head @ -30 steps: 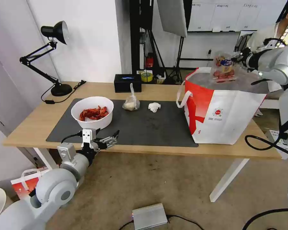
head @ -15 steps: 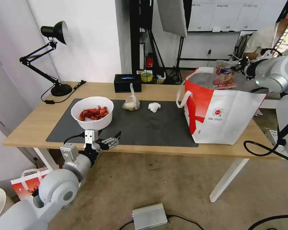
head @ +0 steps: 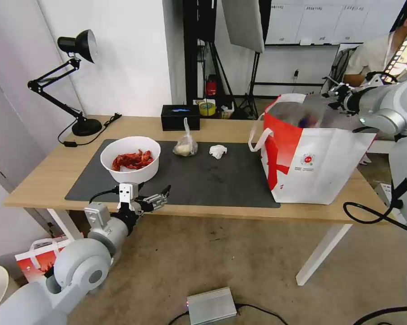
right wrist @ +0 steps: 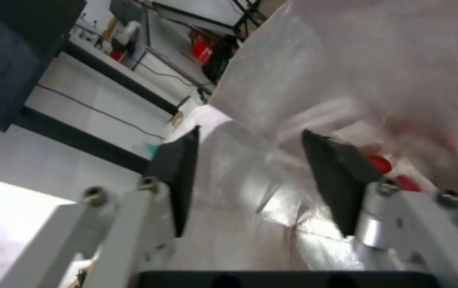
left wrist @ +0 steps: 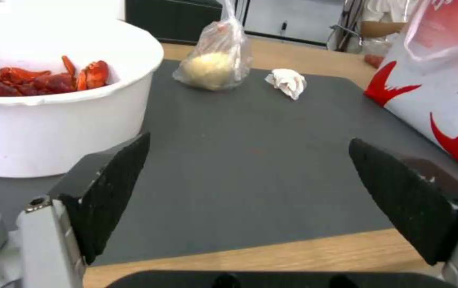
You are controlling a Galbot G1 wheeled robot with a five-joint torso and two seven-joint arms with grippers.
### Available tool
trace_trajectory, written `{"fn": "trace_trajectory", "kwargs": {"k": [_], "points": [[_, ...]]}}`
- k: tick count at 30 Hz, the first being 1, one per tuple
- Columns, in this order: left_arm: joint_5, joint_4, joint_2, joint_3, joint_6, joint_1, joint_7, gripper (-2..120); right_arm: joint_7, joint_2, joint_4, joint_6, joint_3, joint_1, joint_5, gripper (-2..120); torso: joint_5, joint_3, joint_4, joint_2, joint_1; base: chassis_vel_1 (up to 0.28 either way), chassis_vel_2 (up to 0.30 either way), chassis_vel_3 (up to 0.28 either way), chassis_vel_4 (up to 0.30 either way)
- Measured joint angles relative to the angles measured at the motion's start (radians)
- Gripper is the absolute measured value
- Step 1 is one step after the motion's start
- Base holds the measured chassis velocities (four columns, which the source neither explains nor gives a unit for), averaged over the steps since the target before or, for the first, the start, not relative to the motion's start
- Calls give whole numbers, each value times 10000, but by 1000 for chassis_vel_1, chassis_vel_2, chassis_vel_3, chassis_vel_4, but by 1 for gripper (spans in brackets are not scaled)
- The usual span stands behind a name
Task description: Pick up the trash from the table and place it into the takeout bag.
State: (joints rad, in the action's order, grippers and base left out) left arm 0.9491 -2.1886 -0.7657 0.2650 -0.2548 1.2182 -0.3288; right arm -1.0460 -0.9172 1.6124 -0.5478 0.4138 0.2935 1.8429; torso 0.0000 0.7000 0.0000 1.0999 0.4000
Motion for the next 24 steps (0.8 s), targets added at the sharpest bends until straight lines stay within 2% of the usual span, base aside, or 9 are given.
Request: {"fn": "trace_trajectory", "kwargs": {"k": [2,8,11,14,16,17,20,22,24], "points": [[14,0,1,36,0,0,-1,100,-7,-12,25,-2,1,-1,4,64,0,0,0,1,-1,0,0,0,0],[65,-39,19,160,1,12,-11,100,60,-25,170,-10,52,14,22,82,0,0,0,0,0,0,0,0,0],[76,-66,36,219,0,53,-11,100,546,-16,438,-16,192,171,-9,96,0,0,1,0,0,0,0,0,0],[77,-72,37,230,0,56,-9,100,965,3,630,-9,271,296,-148,99,0,0,1,0,0,0,0,0,0],[75,-74,36,234,6,50,1,100,2575,172,1162,6,382,709,-1001,100,0,0,1,0,0,0,0,0,0],[75,-74,36,234,6,50,1,100,2575,172,1162,6,382,709,-1001,100,0,0,1,0,0,0,0,0,0],[52,-69,-14,197,56,19,22,100,5114,606,2091,6,448,1430,-3007,100,0,0,0,1,0,0,0,0,0],[43,-61,-26,185,87,17,24,100,5390,684,2226,6,452,1545,-3265,100,-1,0,0,0,0,0,0,0,0],[-13,-18,-50,97,183,-26,31,100,6280,970,2686,10,481,1996,-4204,100,0,0,1,0,-1,0,0,0,0]]}}
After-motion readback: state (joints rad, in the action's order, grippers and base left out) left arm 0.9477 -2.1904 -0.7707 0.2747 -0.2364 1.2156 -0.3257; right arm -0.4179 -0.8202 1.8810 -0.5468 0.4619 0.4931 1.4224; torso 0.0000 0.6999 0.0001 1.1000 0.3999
